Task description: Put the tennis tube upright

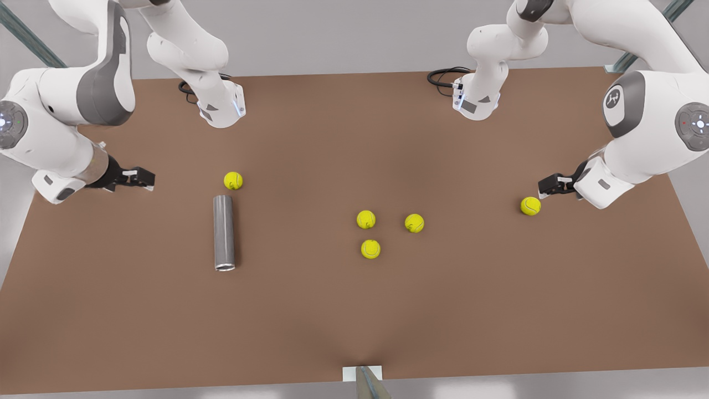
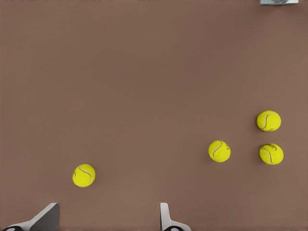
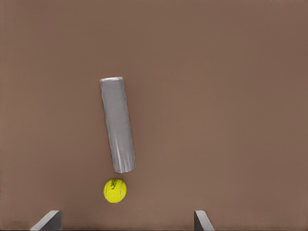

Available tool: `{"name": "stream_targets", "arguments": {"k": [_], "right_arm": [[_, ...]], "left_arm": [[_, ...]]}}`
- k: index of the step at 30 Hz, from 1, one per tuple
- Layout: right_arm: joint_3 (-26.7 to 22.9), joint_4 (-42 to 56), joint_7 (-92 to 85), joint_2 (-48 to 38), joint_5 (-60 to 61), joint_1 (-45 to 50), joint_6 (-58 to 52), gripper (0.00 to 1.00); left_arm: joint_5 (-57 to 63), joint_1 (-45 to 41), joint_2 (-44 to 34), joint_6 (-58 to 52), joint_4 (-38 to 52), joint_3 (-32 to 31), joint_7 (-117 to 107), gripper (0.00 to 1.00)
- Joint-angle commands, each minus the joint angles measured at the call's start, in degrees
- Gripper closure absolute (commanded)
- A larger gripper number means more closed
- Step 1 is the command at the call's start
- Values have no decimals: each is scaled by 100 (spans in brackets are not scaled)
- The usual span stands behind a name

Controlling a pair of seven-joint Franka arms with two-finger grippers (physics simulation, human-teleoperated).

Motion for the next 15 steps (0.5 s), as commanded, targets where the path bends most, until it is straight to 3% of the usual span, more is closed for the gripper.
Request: {"name": "stream_targets", "arguments": {"k": [1,2,4,6,7,12,15], "right_arm": [[-146,6,7,7,38,56,0,0],[-779,6,-1,-19,91,663,-18,0],[-779,58,-28,-2,153,681,-106,0],[-639,85,-63,112,135,725,-71,0],[-630,94,-63,183,144,707,-79,0],[-569,41,-54,851,601,725,-158,0],[-50,138,-63,1185,592,725,-158,0]], "left_arm": [[-9,0,0,0,0,0,0,1],[-9,0,0,0,0,0,0,1],[-70,-18,0,0,0,-9,-44,1],[-1897,-53,140,246,9,-26,-1071,1],[-2250,-299,281,641,18,-53,-1467,1],[-2435,-852,799,949,18,-79,-1608,1],[-2373,-1002,1080,1187,18,-79,-1591,1]]}}
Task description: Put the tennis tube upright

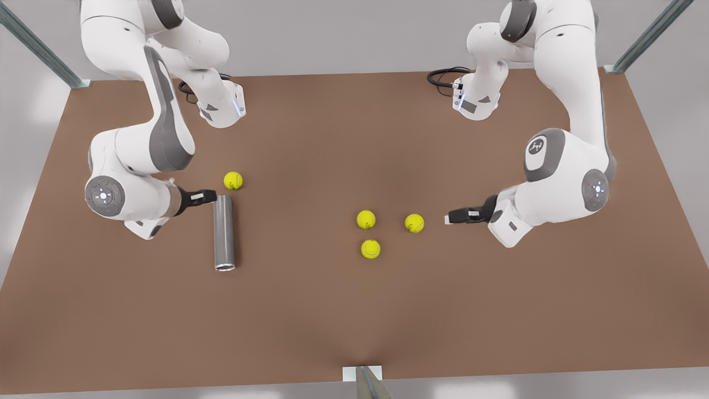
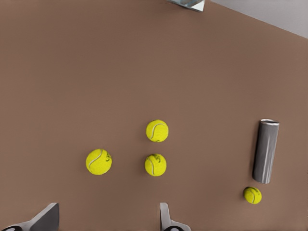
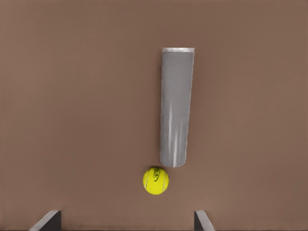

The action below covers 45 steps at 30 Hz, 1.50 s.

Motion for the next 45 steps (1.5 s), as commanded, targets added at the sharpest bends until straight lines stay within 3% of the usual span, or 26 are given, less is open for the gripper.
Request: {"name": "stream_targets", "arguments": {"k": [1,7,8,11,13,15,18,26,31,36,41,45], "right_arm": [[5,13,3,55,2,22,-6,0],[-12,-163,-49,574,-60,-259,513,0],[-4,-926,-382,346,-68,-523,1145,0],[-12,-1542,-542,416,-68,-707,1593,0],[31,-2561,-515,12,-68,-690,2516,0],[32,-2843,-410,-50,-42,-672,2877,0],[128,-3968,-234,-305,-16,-672,4247,0],[120,-4048,-76,-6,2,-690,5153,0],[120,-3951,-85,187,11,-664,5399,0],[128,-4021,-93,416,2,-541,5734,0],[120,-4144,-120,478,-7,-549,5918,0],[120,-4206,-155,548,-7,-593,5953,0]], "left_arm": [[203,2,9,7,9,-3,1,1],[572,37,71,7,53,-3,141,1],[608,46,79,7,44,-3,141,1],[599,99,-35,-71,88,14,124,1],[616,151,-307,-203,88,58,53,1],[608,169,-395,-239,88,58,27,0],[801,424,-413,-247,88,41,80,0],[1012,441,-702,-731,88,32,62,0],[1003,1391,-1485,-2620,361,58,123,0],[1284,802,-1081,-1522,203,-3,-43,0],[1249,784,-1090,-1513,141,-21,-17,0],[1337,-15,-905,-1320,1,-65,27,1]]}}
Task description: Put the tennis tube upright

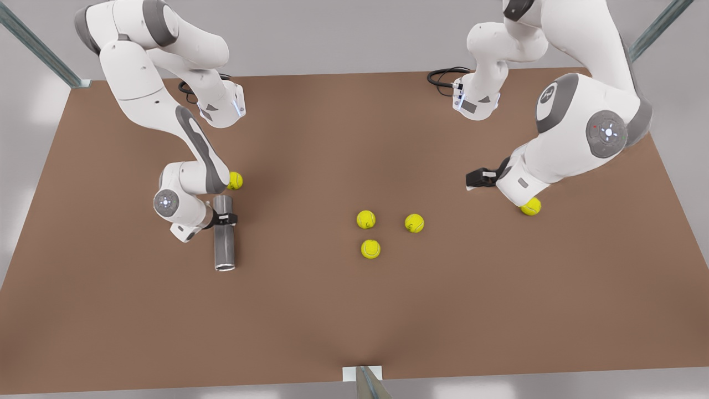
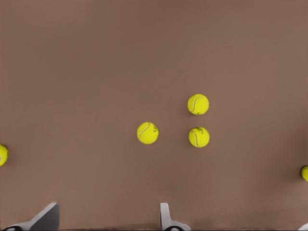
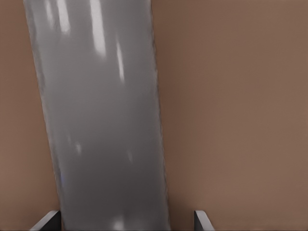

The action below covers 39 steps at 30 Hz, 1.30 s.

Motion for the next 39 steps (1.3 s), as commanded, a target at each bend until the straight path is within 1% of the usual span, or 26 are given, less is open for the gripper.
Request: {"name": "stream_targets", "arguments": {"k": [1,8,9,10,12,14,16,19,21,25,27,32,39], "right_arm": [[0,-34,3,10,0,0,50,0],[0,-139,-41,89,-26,44,217,0],[0,-139,-50,98,-35,53,218,11],[0,-139,-67,107,-53,53,226,15],[0,-139,-67,124,-53,62,244,15],[-18,-139,-59,133,-53,167,279,15],[-26,-139,-50,133,-53,211,323,15],[-44,-157,-41,151,-62,211,332,15],[-44,-157,-41,151,-62,211,332,17],[-44,-166,-41,142,-62,220,332,18],[-53,-166,-41,142,-62,220,332,21],[-53,-166,-41,151,-97,220,332,26],[-44,-157,-50,142,-97,211,323,26]], "left_arm": [[236,3,-22,-13,-9,-5,19,1],[192,-137,92,268,-1,3,-77,1],[192,-120,92,321,-1,3,-77,1],[192,-94,110,383,-1,12,-77,1],[192,56,136,541,-36,38,19,0],[201,47,162,585,-53,30,28,0],[174,56,364,611,-9,30,37,1],[183,65,382,769,-9,30,28,1],[183,65,417,778,-10,39,28,1],[183,126,417,778,-9,39,37,1],[174,135,409,778,-18,39,28,1],[165,144,400,769,-1,39,-16,1],[25,170,400,840,-45,39,-16,1]]}}
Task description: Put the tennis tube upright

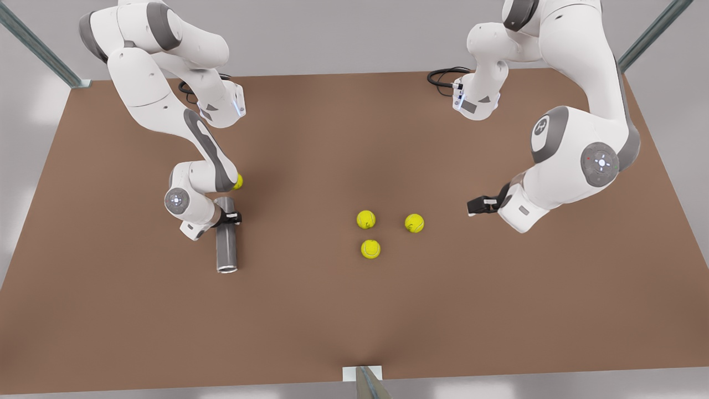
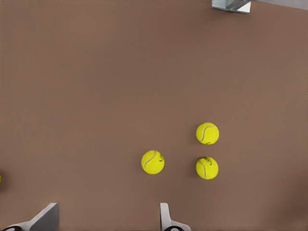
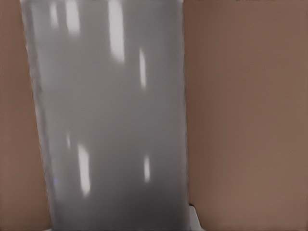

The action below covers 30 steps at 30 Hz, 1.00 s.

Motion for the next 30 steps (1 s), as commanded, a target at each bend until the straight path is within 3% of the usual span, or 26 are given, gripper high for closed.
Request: {"name": "stream_targets", "arguments": {"k": [1,12,23,30], "right_arm": [[-8,7,118,2,-144,-3,-1,26],[44,24,92,-455,-162,85,-432,26],[45,472,-831,-718,-162,1508,-519,26],[-17,1649,-1104,-69,-487,2712,-669,26]], "left_arm": [[-42,0,0,0,0,0,-9,1],[-25,0,17,114,9,0,-53,0],[28,-27,-18,97,0,0,-53,1],[72,8,-176,-79,18,17,-26,1]]}}
